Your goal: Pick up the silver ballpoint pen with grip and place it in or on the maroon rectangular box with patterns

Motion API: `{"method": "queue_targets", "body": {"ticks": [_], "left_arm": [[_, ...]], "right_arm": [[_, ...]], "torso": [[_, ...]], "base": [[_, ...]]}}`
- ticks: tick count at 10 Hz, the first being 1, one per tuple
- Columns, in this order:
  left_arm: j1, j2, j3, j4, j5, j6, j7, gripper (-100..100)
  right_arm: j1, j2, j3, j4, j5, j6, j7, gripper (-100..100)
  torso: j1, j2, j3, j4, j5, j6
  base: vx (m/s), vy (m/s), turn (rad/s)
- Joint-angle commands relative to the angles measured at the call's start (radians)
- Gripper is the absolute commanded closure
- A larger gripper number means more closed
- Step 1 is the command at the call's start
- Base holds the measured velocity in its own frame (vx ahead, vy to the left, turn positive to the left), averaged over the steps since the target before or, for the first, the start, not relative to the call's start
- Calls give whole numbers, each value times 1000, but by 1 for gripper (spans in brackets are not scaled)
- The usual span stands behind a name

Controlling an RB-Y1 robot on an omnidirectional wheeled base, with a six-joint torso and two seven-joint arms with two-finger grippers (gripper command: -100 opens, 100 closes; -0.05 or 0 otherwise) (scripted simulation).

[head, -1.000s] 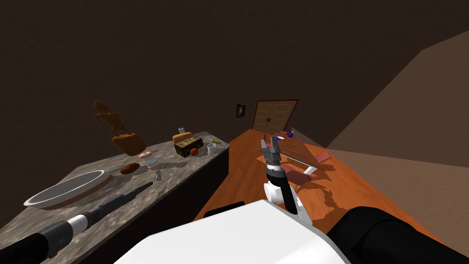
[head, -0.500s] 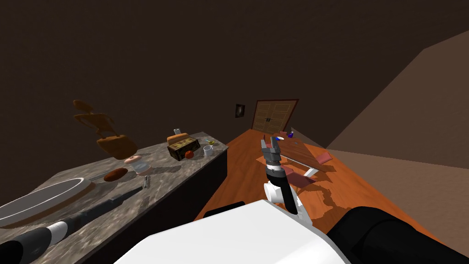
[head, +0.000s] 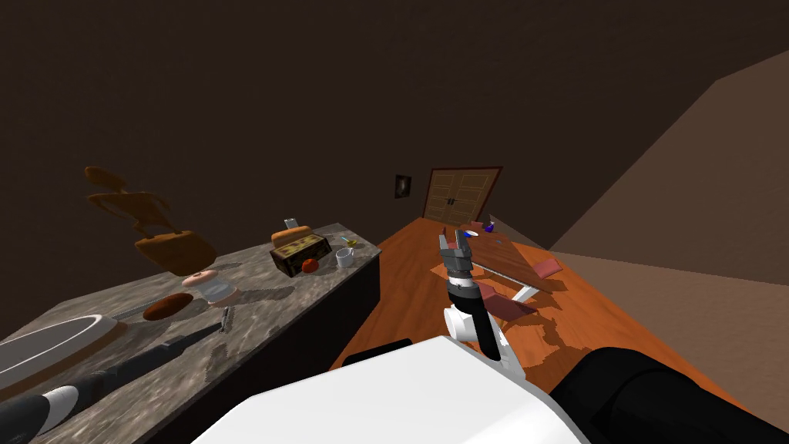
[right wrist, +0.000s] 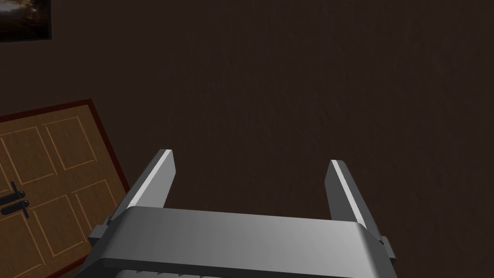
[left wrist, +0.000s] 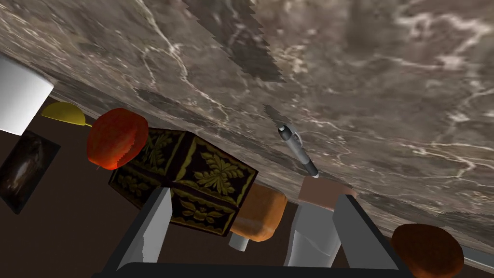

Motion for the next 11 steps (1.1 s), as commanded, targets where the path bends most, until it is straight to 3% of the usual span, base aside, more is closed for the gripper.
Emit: {"method": "queue_targets", "body": {"ticks": [1, 2, 3, 4, 5, 6, 7, 8, 10, 11], "left_arm": [[-1, 7, 5, 45, -16, -12, 15, -100], [-11, 27, -1, 97, -56, -20, 55, -100], [-11, 27, -1, 97, -56, -20, 56, -100], [-20, 44, -7, 147, -94, -28, 91, -100], [-20, 44, -7, 147, -94, -28, 97, -100], [-28, 59, -15, 194, -130, -35, 134, -100], [-28, 59, -15, 195, -130, -35, 137, -100], [-36, 72, -23, 227, -164, -43, 175, -100], [-36, 72, -23, 240, -164, -43, 175, -100], [-44, 83, -32, 273, -196, -51, 212, -100]], "right_arm": [[0, 0, 0, 0, 0, 0, 0, 0], [0, 0, 0, 0, 0, 0, 0, 0], [0, 0, 0, 0, 0, 0, 0, 0], [0, 0, 0, 0, 0, 0, 0, 0], [0, 0, 0, 0, 0, 0, 0, 0], [0, 0, 0, 0, 0, 0, 0, 0], [0, 0, 0, 0, 0, 0, 0, 0], [0, 0, 0, 0, 0, 0, 0, 0], [0, 0, 0, 0, 0, 0, 0, 0], [0, 0, 0, 0, 0, 0, 0, 0]], "torso": [[0, 0, 0, 0, 0, 0], [0, 0, 0, 0, 0, 0], [-1, 0, 0, 0, 0, 0], [-1, 0, 0, 0, 0, 0], [-1, -1, -1, 0, 0, 0], [-1, -1, -1, 0, 0, 0], [-1, -2, -1, -1, 0, 0], [-1, -1, -1, -1, 0, 0], [0, 0, 0, 0, 0, 0], [2, 3, 1, 0, 0, 0]], "base": [[90, -51, -8], [92, -67, -12], [87, -59, 0], [116, -71, -17], [102, -58, -1], [129, -63, -14], [111, -56, -1], [104, -67, -12], [60, -30, 0], [59, -38, -14]]}}
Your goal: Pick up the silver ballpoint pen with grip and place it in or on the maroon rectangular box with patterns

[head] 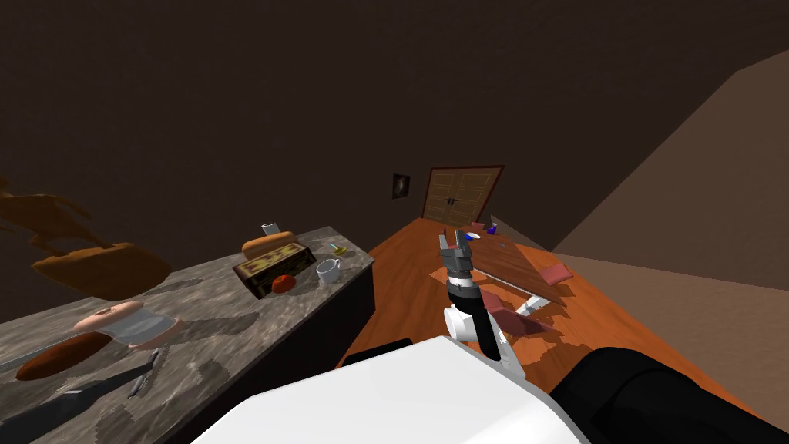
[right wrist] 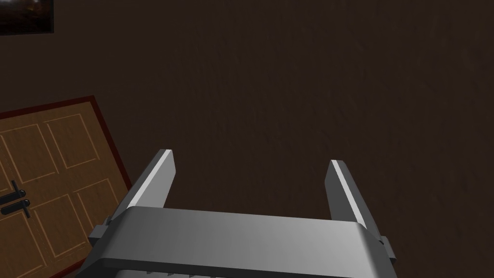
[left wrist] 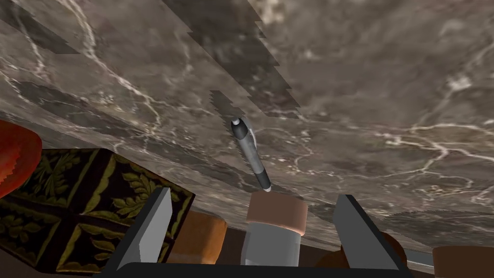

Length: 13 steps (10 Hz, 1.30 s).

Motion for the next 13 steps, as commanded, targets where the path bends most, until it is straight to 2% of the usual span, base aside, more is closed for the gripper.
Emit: {"method": "queue_targets", "body": {"ticks": [1, 3, 4, 6, 8, 9, 10, 12, 13], "left_arm": [[-14, 4, -8, 37, -16, -8, 16, -100], [-28, 21, -25, 112, -72, -23, 76, -100], [-28, 21, -25, 112, -72, -23, 83, -100], [-39, 31, -40, 172, -118, -35, 138, -100], [-39, 31, -40, 172, -118, -35, 138, -100], [-44, 35, -47, 196, -136, -41, 161, -100], [-44, 35, -47, 196, -136, -41, 161, -100], [-51, 39, -56, 231, -163, -48, 193, -100], [-49, 39, -54, 220, -156, -45, 185, -100]], "right_arm": [[0, 0, 0, 0, 0, 0, 0, 0], [0, 0, 0, 0, 0, 0, 0, 0], [0, 0, 0, 0, 0, 0, 0, 0], [0, 0, 0, 0, 0, 0, 0, 0], [0, 0, 0, 0, 0, 0, 0, 0], [0, 0, 0, 0, 0, 0, 0, 0], [0, 0, 0, 0, 0, 0, 0, 0], [0, 0, 0, 0, 0, 0, 0, 0], [0, 0, 0, 0, 0, 0, 0, 0]], "torso": [[0, 0, 0, 0, 0, 0], [0, -3, -1, -1, 0, 0], [-1, -5, -3, -1, 0, 0], [-2, -4, -2, -1, -1, 0], [-1, -3, -2, -1, -1, 0], [0, 1, 1, 0, 0, 0], [1, 2, 1, 0, 0, 0], [1, 1, 1, 0, 0, 0], [0, 0, 0, 0, 0, 0]], "base": [[74, -30, -2], [136, -49, -10], [125, -72, 3], [124, -67, -6], [52, -36, 1], [35, -22, -9], [37, -19, 1], [64, -38, -3], [34, -23, 4]]}}
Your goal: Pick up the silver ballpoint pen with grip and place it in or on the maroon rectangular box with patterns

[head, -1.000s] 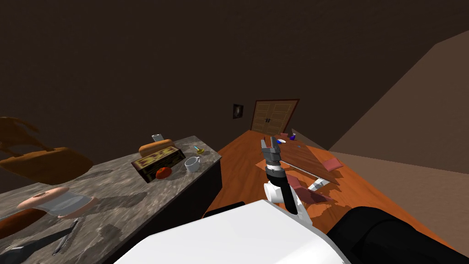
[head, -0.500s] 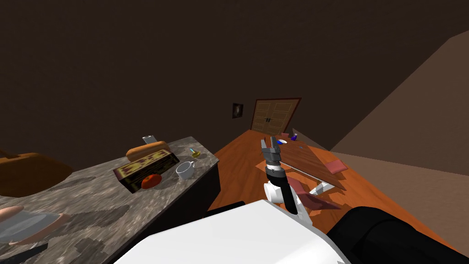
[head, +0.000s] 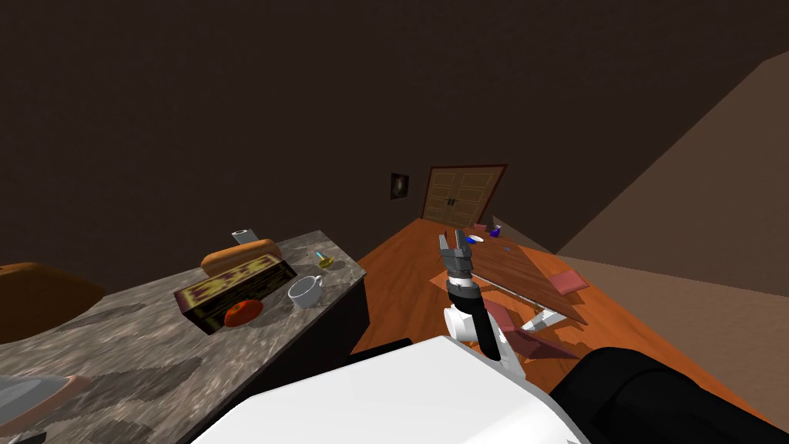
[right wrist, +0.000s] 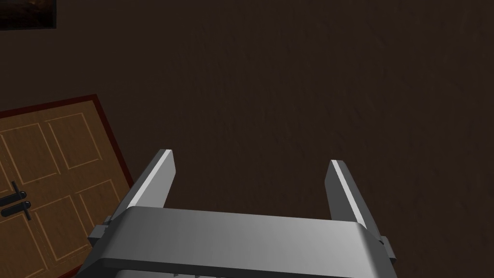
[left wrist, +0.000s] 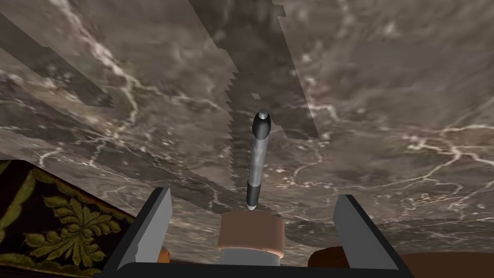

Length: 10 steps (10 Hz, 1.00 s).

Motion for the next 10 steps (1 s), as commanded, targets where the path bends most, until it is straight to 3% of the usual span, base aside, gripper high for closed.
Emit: {"method": "queue_targets", "body": {"ticks": [1, 2, 3, 4, 6, 7, 9, 10], "left_arm": [[0, 0, 0, 0, 0, 0, 0, 0], [-20, -10, 5, 5, -39, 0, 29, -100], [-40, -19, 10, 10, -71, -1, 58, -100], [-40, -19, 10, 10, -78, -1, 58, -100], [-79, -39, 19, 20, -146, -2, 116, -100], [-79, -39, 19, 20, -155, -2, 116, -100], [-119, -59, 29, 30, -222, -3, 174, -100], [-119, -59, 29, 30, -233, -3, 174, -100]], "right_arm": [[0, 0, 0, 0, 0, 0, 0, 0], [0, 0, 0, 0, 0, 0, 0, 0], [0, 0, 0, 0, 0, 0, 0, 0], [0, 0, 0, 0, 0, 0, 0, 0], [0, 0, 0, 0, 0, 0, 0, 0], [0, 0, 0, 0, 0, 0, 0, 0], [0, 0, 0, 0, 0, 0, 0, 0], [0, 0, 0, 0, 0, 0, 0, 0]], "torso": [[0, 0, 0, 0, 0, 0], [1, 2, 1, 0, 0, 0], [2, 4, 2, 1, 1, 1], [3, 9, 5, 2, 1, 0], [4, 9, 5, 2, 1, 0], [4, 9, 5, 2, 1, 0], [3, 8, 5, 2, 1, 0], [3, 8, 5, 2, 1, 0]], "base": [[6, -4, 0], [-35, 11, -99], [-118, 28, -157], [-99, 28, -49], [-87, 37, -109], [-72, 17, -50], [-81, 17, -98], [-79, 22, -59]]}}
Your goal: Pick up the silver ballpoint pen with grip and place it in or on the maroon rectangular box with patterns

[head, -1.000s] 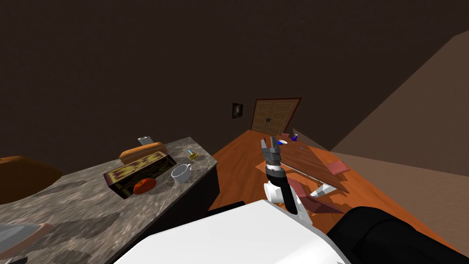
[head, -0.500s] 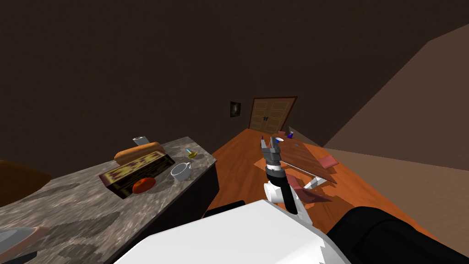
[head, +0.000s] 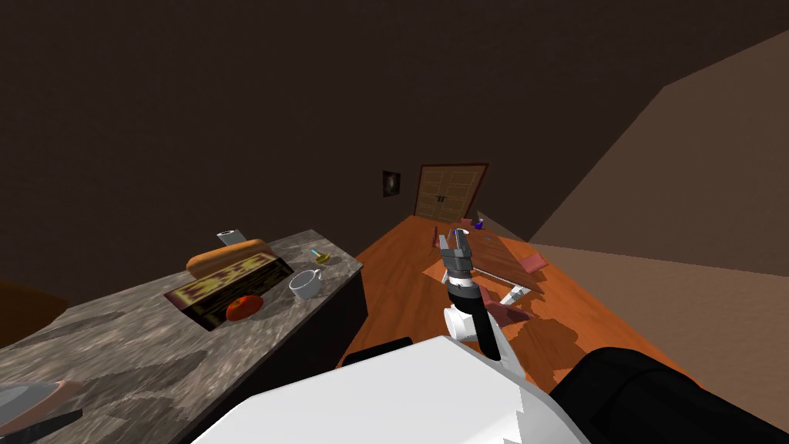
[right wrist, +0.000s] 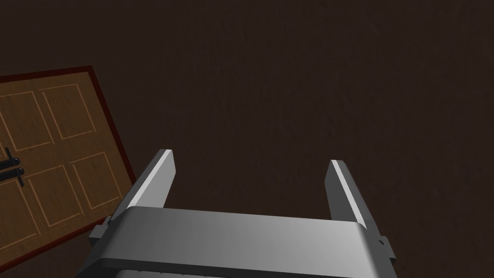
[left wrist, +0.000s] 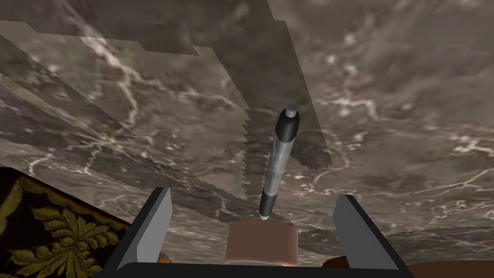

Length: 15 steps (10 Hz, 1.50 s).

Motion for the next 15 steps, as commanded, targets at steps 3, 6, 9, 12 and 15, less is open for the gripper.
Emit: {"method": "queue_targets", "body": {"ticks": [3, 6, 9, 12, 15], "left_arm": [[-42, -22, 10, 9, -89, 1, 65, -100], [-81, -42, 20, 19, -166, -1, 123, -100], [-79, -40, 19, 18, -159, 0, 121, 100], [-78, -40, 19, 19, -159, 0, 121, 100], [-42, -22, 10, 9, -92, 1, 65, 100]], "right_arm": [[0, 0, 0, 0, 0, 0, 0, 0], [0, 0, 0, 0, 0, 0, 0, 0], [0, 0, 0, 0, 0, 0, 0, 0], [0, 0, 0, 0, 0, 0, 0, 0], [0, 0, 0, 0, 0, 0, 0, 0]], "torso": [[0, 1, 0, 0, 0, 1], [1, 1, 0, 0, 0, 1], [-1, -4, -2, -1, 0, 0], [-1, -5, -3, -1, 0, 0], [-1, -7, -4, -1, 0, -1]], "base": [[-89, 15, -94], [-85, 27, -91], [-12, 3, 4], [0, 0, 0], [54, -10, 92]]}}
